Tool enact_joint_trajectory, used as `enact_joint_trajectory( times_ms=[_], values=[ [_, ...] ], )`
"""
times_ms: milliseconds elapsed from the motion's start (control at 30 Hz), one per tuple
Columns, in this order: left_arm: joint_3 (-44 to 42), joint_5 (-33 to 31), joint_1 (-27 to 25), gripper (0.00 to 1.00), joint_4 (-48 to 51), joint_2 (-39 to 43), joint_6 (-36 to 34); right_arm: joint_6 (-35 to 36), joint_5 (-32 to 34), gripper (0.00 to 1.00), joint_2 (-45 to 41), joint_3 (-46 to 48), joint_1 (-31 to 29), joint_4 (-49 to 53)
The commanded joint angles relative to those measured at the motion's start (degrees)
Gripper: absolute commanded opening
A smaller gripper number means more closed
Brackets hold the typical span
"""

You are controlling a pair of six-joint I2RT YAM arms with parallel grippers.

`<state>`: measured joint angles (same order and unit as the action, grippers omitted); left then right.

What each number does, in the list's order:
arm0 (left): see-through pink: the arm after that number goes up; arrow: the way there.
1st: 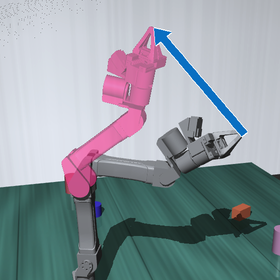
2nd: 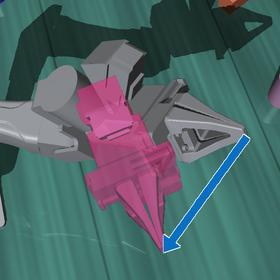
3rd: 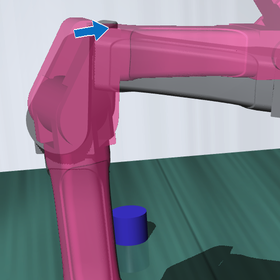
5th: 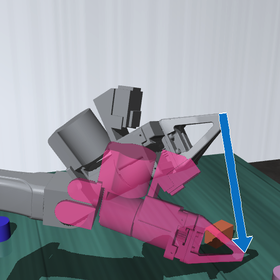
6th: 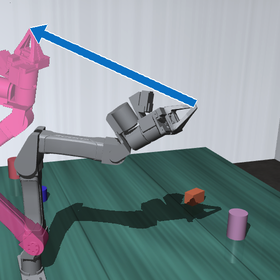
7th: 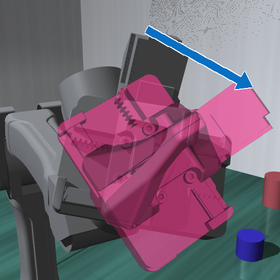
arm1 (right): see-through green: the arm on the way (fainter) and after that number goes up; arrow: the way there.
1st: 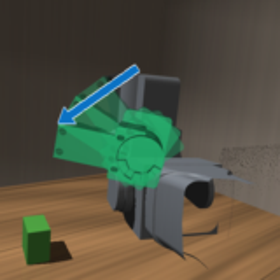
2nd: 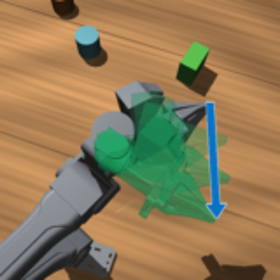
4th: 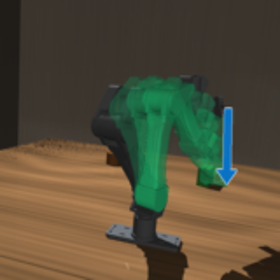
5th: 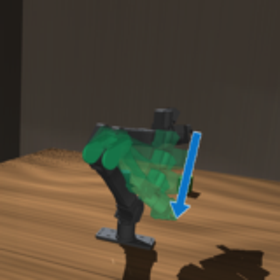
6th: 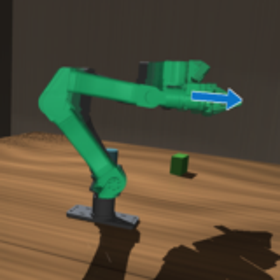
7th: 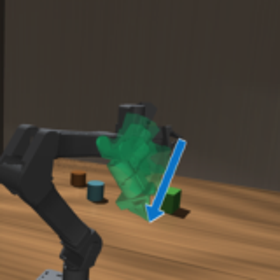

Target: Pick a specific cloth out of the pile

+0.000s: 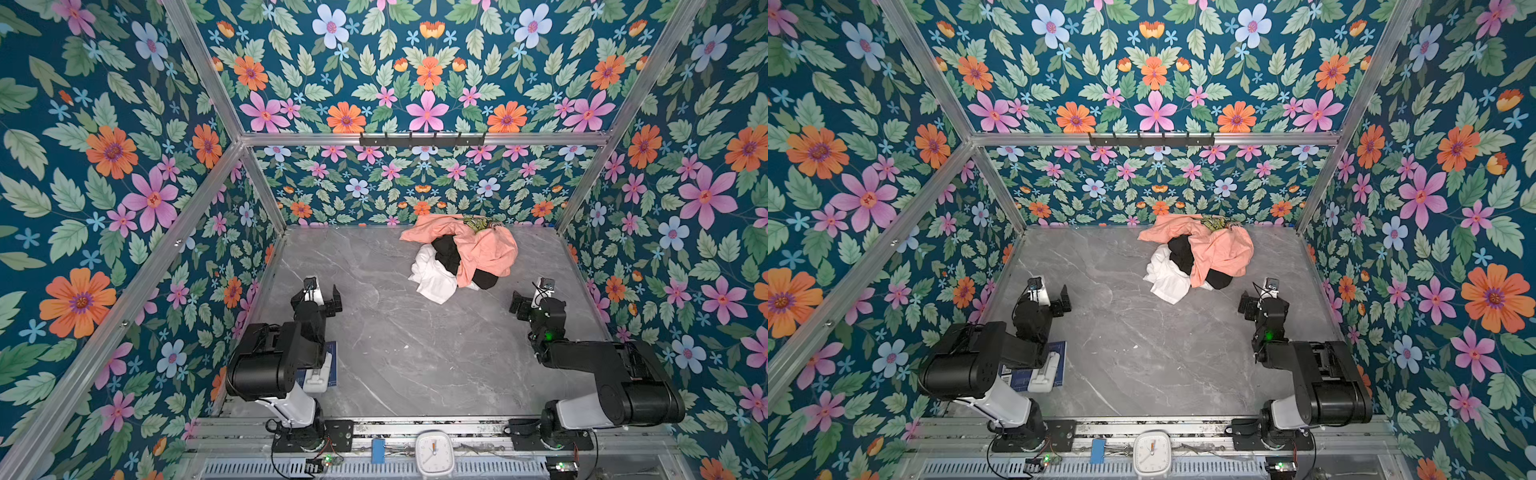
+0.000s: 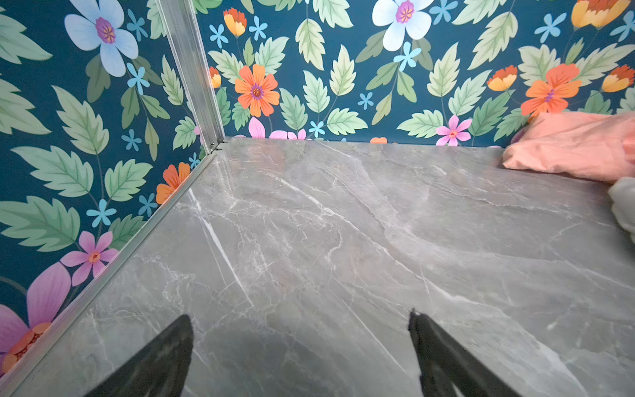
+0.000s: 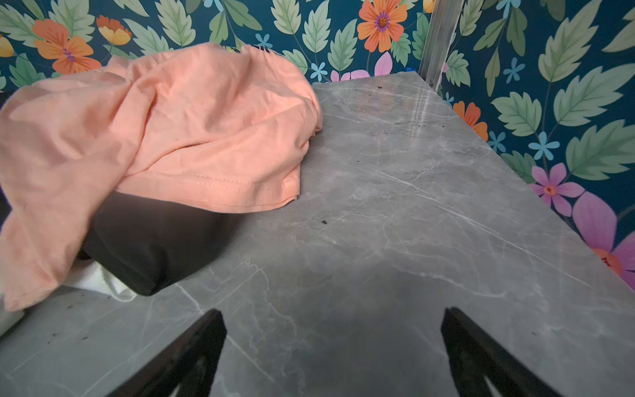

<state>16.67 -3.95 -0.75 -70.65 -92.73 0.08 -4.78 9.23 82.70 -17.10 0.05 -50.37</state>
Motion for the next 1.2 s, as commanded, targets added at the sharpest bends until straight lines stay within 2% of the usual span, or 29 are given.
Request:
enact_joint_trajectory(
  times_ms=[0, 1167],
  values=[
    [-0.05, 0.34, 0.11, 1.00, -0.80, -0.01, 0.01, 0.18, 0.17, 0.99, -0.16, -0.28, -0.06, -1.16],
    [-0.28, 0.16, 0.05, 1.00, -1.22, 0.17, -0.08, 0.28, 1.52, 0.99, -0.70, -0.07, -0.29, -1.61]
  ],
)
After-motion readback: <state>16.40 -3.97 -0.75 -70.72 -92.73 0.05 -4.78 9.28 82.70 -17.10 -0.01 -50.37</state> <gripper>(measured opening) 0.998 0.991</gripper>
